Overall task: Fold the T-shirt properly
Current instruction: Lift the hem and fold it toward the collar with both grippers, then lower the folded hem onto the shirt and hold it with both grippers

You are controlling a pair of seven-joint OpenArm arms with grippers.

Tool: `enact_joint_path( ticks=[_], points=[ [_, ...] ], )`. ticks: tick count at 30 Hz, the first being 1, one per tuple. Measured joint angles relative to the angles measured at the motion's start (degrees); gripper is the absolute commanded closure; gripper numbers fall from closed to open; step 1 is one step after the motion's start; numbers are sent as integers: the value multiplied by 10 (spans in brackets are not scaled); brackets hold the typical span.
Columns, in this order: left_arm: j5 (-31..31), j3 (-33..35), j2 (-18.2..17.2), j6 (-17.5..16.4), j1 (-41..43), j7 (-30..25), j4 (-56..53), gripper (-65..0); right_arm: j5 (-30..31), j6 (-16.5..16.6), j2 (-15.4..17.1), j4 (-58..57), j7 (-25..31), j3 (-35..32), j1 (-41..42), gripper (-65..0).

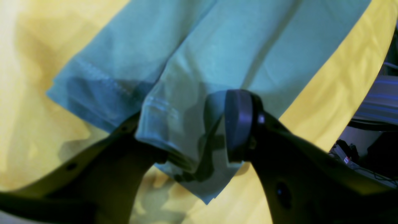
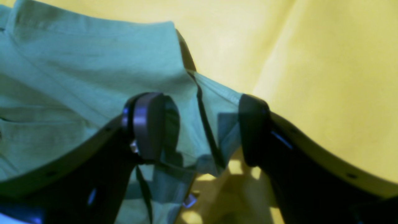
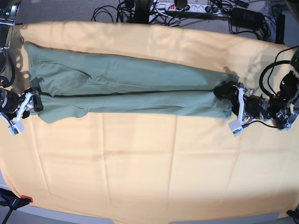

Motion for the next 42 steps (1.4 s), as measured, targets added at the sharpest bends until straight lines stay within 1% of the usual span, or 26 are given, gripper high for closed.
enact_joint_path(
  ticks=[2,6,7,8,10,14,17,18,21,22,23,24,26,27,29,31,32,33,34,37,39,41,42],
  points=[
    [0,0,0,0,0,-4,0,-299,30,0,0,0,-3,0,10,-392],
    [1,0,0,0,0,-11,0,-299,137,0,0,0,1,0,20,-392],
    [1,0,0,0,0,-11,0,-299,148,0,-2,0,1,0,19,-392],
    [1,0,0,0,0,-11,0,-299,147,0,-6,0,1,0,19,-392],
    [1,0,0,0,0,-11,0,-299,126,0,-19,0,-1,1,18,-389],
    [-4,0,0,0,0,-11,0,-299,42,-2,-46,0,1,0,17,-389],
    [-10,0,0,0,0,-11,0,-299,-23,-52,-57,0,27,0,17,-389],
    [-10,0,0,0,0,-10,0,-299,-27,-62,-57,0,27,0,17,-389],
    [-10,0,0,0,0,-11,0,-299,-18,-65,-57,0,27,1,17,-389],
    [-10,0,0,0,0,-11,0,-299,-4,-54,-57,0,21,1,17,-387],
    [-10,0,0,0,0,-11,0,-299,15,-36,-57,0,9,1,18,-387],
    [-10,0,0,0,0,-11,0,-299,43,-23,-57,0,-10,1,18,-375],
    [-10,0,0,0,0,-11,0,-299,98,-2,-57,0,-50,1,17,-332],
    [-10,0,0,0,0,-11,0,-299,113,0,-57,0,-60,1,17,-306],
    [-10,0,0,0,0,-11,0,-299,123,0,-57,0,-59,1,17,-246],
    [-10,0,0,0,0,-11,0,-299,126,0,-57,0,-51,1,19,-165],
    [-10,0,0,0,0,-11,0,-299,127,0,-57,0,-45,1,19,-110],
    [-10,0,0,0,0,-11,0,-299,130,0,-57,0,-39,1,21,-37],
    [-10,0,0,0,0,-11,0,-299,130,0,-57,0,-35,1,21,0],
    [-10,0,0,0,0,-11,0,-299,132,0,-57,0,-32,1,24,0],
    [-10,0,0,0,0,-11,0,-299,150,0,-57,0,-33,1,24,0],
    [-10,0,0,0,0,-11,0,-299,145,0,-57,0,-35,1,24,0],
    [-10,0,0,0,0,-11,0,-299,141,0,-57,0,-35,1,24,-20]
  ],
)
